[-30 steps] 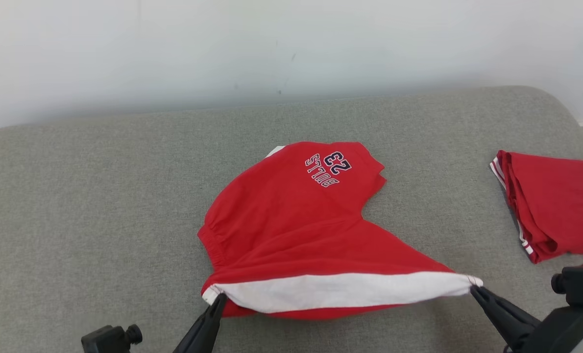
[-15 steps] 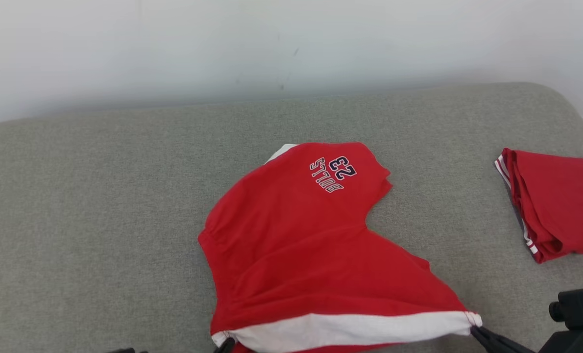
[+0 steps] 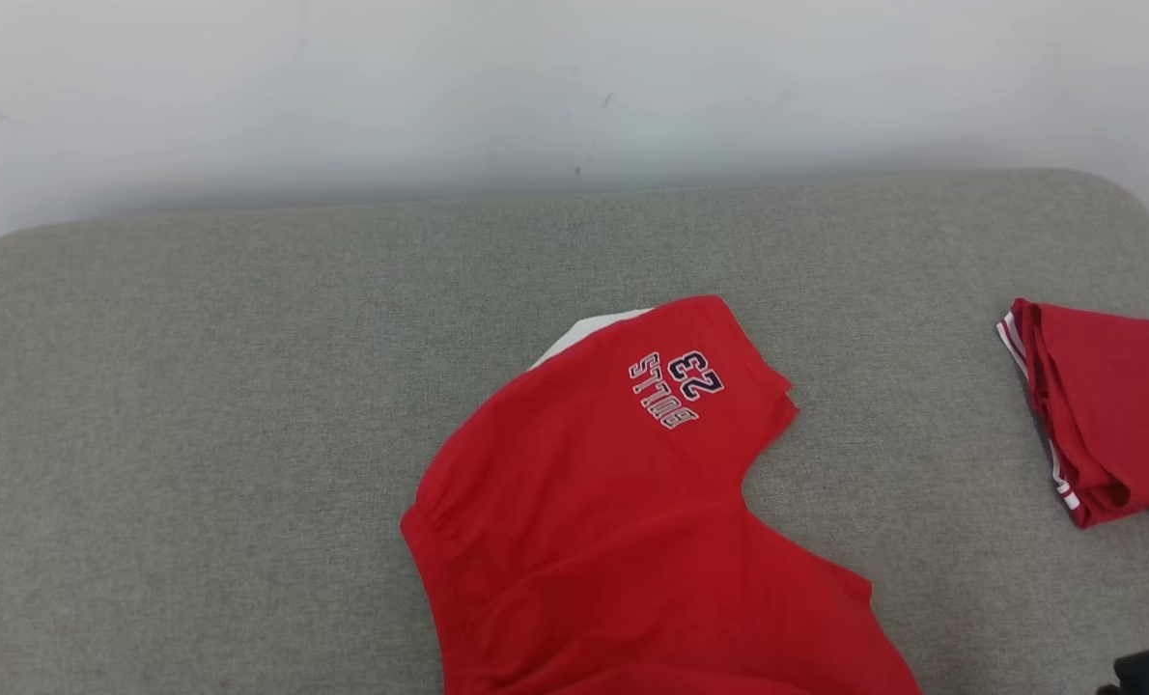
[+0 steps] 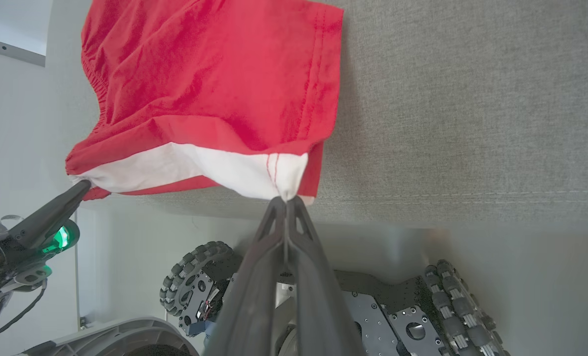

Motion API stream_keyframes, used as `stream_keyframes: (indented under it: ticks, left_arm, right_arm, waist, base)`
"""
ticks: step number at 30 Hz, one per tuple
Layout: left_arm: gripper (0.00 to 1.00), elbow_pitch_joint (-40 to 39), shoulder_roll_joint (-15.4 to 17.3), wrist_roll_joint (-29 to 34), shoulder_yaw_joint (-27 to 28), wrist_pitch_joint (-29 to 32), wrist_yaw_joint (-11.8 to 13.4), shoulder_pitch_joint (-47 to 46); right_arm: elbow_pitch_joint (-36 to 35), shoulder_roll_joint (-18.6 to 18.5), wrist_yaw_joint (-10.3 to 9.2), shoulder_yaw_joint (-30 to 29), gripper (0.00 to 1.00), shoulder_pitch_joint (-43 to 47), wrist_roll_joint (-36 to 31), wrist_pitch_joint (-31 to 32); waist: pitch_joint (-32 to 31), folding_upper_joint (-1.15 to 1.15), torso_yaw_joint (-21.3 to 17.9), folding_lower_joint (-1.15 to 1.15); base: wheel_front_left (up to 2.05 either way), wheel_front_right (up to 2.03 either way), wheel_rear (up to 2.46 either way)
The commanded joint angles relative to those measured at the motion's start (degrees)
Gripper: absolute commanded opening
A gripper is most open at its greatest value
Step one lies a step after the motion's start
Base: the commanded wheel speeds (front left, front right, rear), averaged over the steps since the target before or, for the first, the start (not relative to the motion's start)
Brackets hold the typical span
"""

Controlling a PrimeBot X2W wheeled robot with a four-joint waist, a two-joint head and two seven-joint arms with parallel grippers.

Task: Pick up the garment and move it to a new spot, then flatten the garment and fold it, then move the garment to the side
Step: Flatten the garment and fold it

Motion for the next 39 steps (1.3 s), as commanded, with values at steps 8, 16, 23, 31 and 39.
stream_keyframes:
  ticks: [8, 16, 23, 31, 39]
  left_arm:
    - [0.0, -4.6, 2.9, -3.0, -0.1, 4.0, 2.6, 3.6]
    - [0.0, -5.8, -0.5, 1.9, 2.8, -3.7, -0.4, -2.3]
    - [0.0, 1.6, -6.0, 7.4, 3.0, -8.7, -1.7, -13.7]
    - [0.0, 11.0, -10.9, 12.6, 3.5, -13.5, -1.3, -24.4]
    - [0.0, 18.1, -14.6, 14.8, 4.0, -16.2, 1.6, -30.0]
  right_arm:
    - [-5.9, 2.9, -0.15, -5.6, 0.0, 2.4, 1.6, 1.7]
    - [-6.2, -5.0, -0.15, -1.2, 0.0, -6.8, -1.0, -10.7]
    - [2.9, -14.3, -0.14, 7.6, 0.0, -17.9, -3.2, -21.6]
    - [16.7, -21.8, -0.15, 17.6, 0.0, -35.4, -5.4, -31.1]
    - [29.8, -24.5, -0.14, 26.0, 0.0, -49.6, -6.7, -37.0]
  waist:
    - [0.0, 0.0, -0.1, 0.0]
    - [1.1, 0.0, 0.0, 0.0]
    - [4.1, 0.0, 1.6, 0.0]
    - [8.9, 0.0, 3.9, 0.0]
    - [11.9, 0.0, 6.2, 0.0]
  base:
    - [0.0, 0.0, 0.0]
    - [0.0, 0.0, 0.0]
    - [0.0, 0.0, 0.0]
    - [0.0, 0.0, 0.0]
    - [0.0, 0.0, 0.0]
